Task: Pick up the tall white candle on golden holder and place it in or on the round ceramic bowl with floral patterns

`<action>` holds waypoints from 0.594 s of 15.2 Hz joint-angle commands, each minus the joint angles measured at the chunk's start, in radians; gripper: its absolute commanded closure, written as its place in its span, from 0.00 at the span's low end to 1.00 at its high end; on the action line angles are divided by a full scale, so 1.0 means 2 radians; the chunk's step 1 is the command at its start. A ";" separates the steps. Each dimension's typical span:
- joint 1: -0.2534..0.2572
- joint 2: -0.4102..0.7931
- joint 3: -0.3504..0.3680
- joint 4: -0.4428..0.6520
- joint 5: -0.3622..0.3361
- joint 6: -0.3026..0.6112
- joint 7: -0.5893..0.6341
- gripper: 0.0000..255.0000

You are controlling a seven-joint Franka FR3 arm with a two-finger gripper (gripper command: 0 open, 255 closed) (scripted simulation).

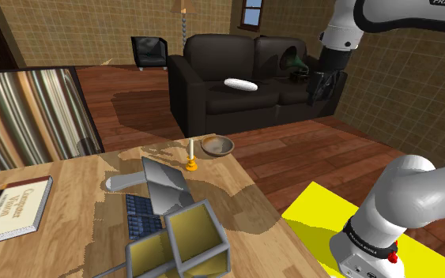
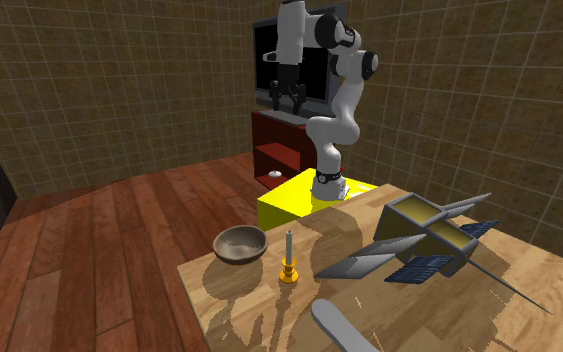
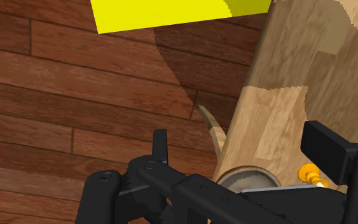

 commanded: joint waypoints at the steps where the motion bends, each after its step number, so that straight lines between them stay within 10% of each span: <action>1: 0.000 0.000 0.000 0.000 0.000 0.000 0.000 0.00; 9: 0.023 0.115 0.034 0.016 0.029 0.093 0.037 0.00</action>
